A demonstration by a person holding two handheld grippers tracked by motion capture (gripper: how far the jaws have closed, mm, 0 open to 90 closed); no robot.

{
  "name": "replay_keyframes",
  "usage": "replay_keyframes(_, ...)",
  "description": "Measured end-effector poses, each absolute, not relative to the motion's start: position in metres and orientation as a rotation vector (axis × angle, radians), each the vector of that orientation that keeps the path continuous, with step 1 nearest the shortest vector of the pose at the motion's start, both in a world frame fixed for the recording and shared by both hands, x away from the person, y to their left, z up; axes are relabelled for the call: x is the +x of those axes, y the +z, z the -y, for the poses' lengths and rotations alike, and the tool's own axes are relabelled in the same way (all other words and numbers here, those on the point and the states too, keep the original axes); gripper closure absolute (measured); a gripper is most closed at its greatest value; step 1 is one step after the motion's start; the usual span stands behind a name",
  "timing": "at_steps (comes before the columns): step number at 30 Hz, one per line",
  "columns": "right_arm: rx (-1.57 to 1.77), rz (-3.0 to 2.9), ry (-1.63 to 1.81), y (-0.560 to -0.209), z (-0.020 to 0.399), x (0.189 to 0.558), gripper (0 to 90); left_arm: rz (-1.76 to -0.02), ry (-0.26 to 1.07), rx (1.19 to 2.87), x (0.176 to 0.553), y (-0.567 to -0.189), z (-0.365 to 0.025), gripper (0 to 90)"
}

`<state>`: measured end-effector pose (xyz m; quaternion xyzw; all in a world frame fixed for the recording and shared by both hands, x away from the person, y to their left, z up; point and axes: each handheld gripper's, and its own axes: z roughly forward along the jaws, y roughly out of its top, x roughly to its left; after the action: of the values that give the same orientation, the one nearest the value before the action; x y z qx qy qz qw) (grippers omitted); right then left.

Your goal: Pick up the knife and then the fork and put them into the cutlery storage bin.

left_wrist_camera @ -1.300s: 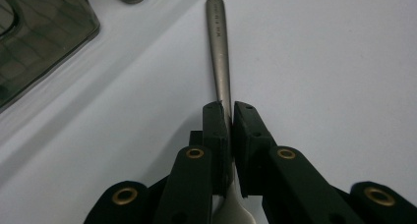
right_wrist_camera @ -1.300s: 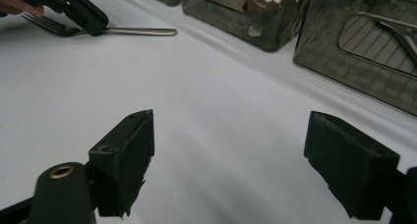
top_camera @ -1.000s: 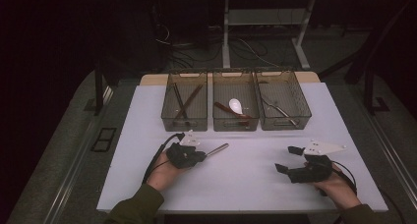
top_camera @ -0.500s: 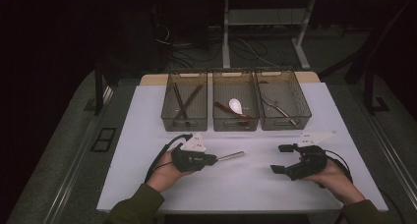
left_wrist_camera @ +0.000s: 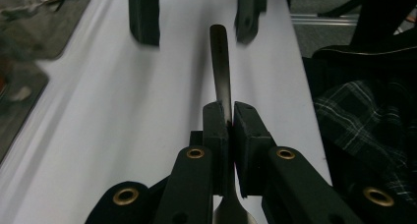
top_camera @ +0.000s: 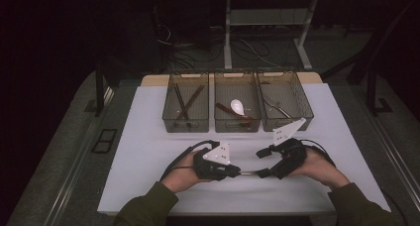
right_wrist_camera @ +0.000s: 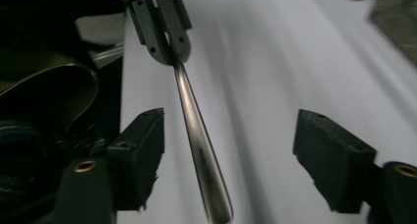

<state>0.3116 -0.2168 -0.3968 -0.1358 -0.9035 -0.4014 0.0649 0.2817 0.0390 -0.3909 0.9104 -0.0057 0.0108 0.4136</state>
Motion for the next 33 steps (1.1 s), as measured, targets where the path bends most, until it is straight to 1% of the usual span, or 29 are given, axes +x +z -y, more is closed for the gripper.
replay_keyframes(4,-0.325,2.688,-1.113,-0.403,0.203,0.315,39.9,0.056,0.016,2.29,0.279,-0.388,-0.033,83.6)
replay_keyframes(5,-0.313,2.672,-1.095,-0.405,0.2,0.316,45.1,0.068,0.019,2.289,0.279,-0.388,-0.032,83.6)
replay_keyframes(6,-0.306,2.637,-1.076,-0.406,0.197,0.314,47.6,0.056,0.007,2.287,0.278,-0.388,-0.032,83.6)
replay_keyframes(8,-0.266,2.627,-1.042,-0.408,0.193,0.315,56.1,0.065,0.007,2.293,0.277,-0.388,-0.031,83.6)
replay_keyframes(9,-0.254,2.615,-1.016,-0.41,0.19,0.313,58.4,0.065,0.006,2.293,0.277,-0.388,-0.031,83.6)
replay_keyframes(12,-0.204,2.61,-0.982,-0.412,0.186,0.311,70.7,0.076,0.015,2.293,0.277,-0.388,-0.031,83.6)
replay_keyframes(13,-0.171,2.624,-0.976,-0.413,0.185,0.312,76.4,0.075,0.02,2.296,0.277,-0.388,-0.031,83.6)
replay_keyframes(14,-0.148,2.62,-0.974,-0.414,0.185,0.312,79.2,0.081,0.017,2.298,0.277,-0.388,-0.031,83.5)
replay_keyframes(17,-0.108,2.631,-0.963,-0.413,0.184,0.31,82.0,0.093,0.016,2.297,0.276,-0.388,-0.03,83.7)
replay_keyframes(18,-0.099,2.641,-0.96,-0.412,0.184,0.309,85.9,0.092,0.016,2.297,0.276,-0.388,-0.03,85.7)
replay_keyframes(24,-0.091,2.647,-0.954,-0.413,0.183,0.309,86.0,0.086,-0.002,2.297,0.278,-0.391,-0.03,84.4)
replay_keyframes(30,-0.141,2.683,-0.933,-0.414,0.186,0.31,86.0,-0.022,-0.01,2.237,0.283,-0.392,-0.042,61.3)
replay_keyframes(33,-0.206,2.711,-0.927,-0.414,0.191,0.311,85.9,-0.091,-0.002,2.198,0.285,-0.392,-0.053,53.4)
